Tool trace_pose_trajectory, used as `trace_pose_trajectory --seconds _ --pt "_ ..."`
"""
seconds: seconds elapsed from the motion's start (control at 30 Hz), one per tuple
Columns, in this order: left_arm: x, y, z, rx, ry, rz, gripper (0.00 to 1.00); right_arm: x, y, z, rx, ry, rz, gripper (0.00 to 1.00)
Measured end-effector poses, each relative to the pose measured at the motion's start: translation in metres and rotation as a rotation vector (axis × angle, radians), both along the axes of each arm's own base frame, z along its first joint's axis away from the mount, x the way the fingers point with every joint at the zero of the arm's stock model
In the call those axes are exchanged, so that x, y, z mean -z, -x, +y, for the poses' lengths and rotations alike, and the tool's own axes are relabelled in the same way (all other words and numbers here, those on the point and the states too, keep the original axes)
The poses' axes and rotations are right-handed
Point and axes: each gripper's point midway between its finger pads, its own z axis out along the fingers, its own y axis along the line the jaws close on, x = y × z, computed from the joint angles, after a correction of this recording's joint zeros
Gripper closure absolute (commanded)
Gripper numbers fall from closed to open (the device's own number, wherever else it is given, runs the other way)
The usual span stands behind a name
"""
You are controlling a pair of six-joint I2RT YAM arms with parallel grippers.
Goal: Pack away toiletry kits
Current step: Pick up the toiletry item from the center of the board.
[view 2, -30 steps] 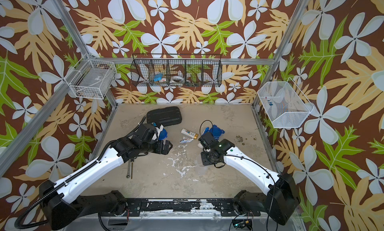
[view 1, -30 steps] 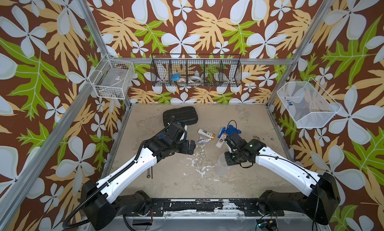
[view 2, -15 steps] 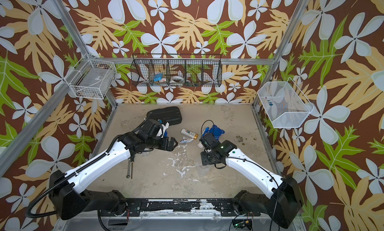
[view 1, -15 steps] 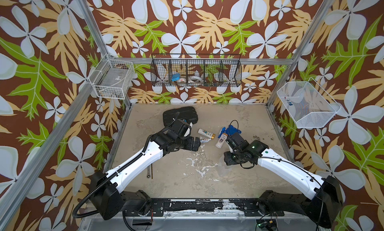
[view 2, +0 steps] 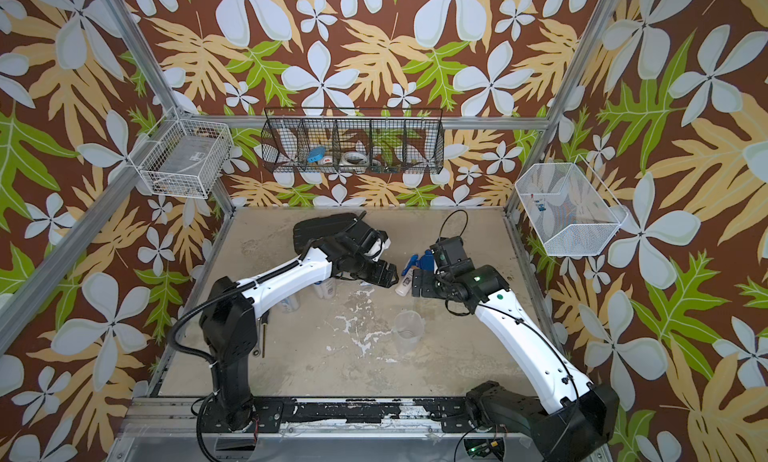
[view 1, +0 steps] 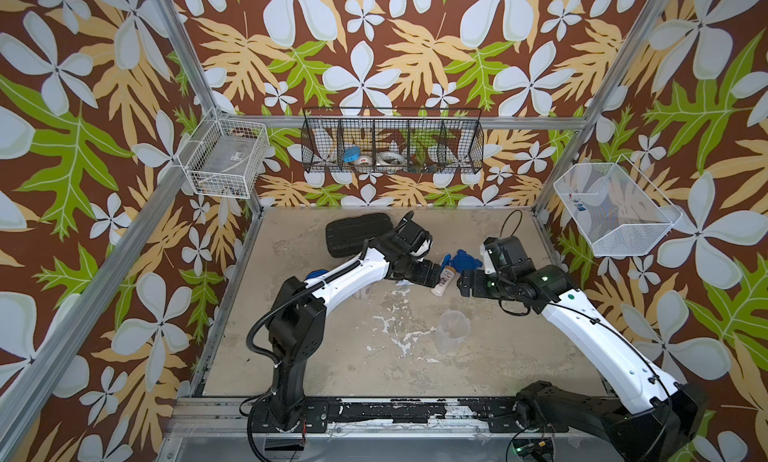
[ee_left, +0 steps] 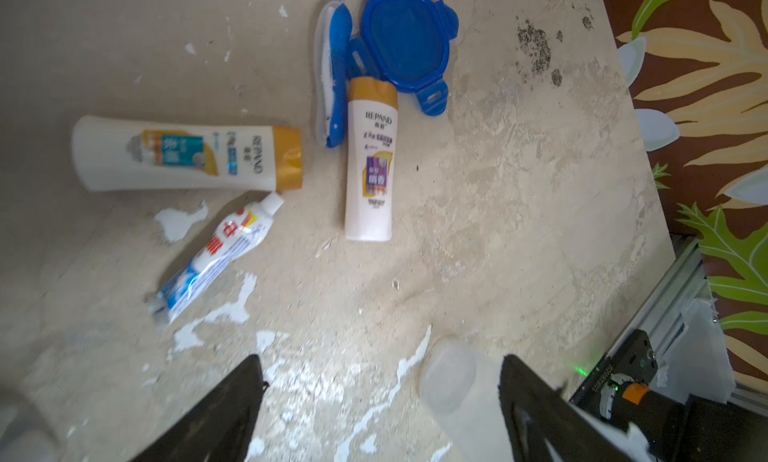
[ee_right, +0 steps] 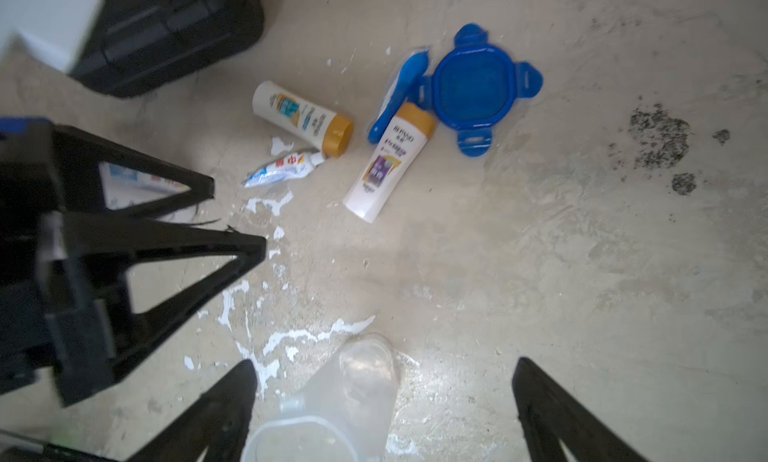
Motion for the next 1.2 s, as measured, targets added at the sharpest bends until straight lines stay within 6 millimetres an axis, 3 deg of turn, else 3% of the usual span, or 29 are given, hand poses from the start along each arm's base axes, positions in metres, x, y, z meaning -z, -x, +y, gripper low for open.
trace_pose_trajectory --seconds 0.17,0.33,0.5,0.67,0.83,1.03,1.2 --pt "0.034 -0.028 -0.031 0.026 -0.039 -0.004 0.16 0.006 -0.01 -0.023 0.045 -0.026 0.003 0.04" --pt "0.073 -0.025 -0.05 0.077 -0.102 0.022 0.17 0.017 -0.007 -0.027 0.03 -0.036 0.025 0.03" --pt "0.106 -0.02 -0.05 0.092 -0.186 0.039 0.17 0.025 -0.004 -0.031 0.035 -0.056 0.045 0.03" --pt "0.113 -0.03 -0.05 0.076 -0.216 -0.016 0.19 0.023 -0.005 -0.033 0.025 -0.054 0.039 0.03" --pt "0.119 -0.046 -0.056 0.075 -0.244 -0.135 0.27 0.023 -0.004 -0.041 0.035 -0.042 0.038 0.03" --pt "0.124 -0.047 -0.058 0.074 -0.311 -0.228 0.47 0.03 0.002 -0.052 0.059 -0.053 0.052 0.03" --pt "0.12 -0.042 -0.054 0.076 -0.315 -0.224 0.71 0.029 0.008 -0.051 0.053 -0.082 0.047 0.03"
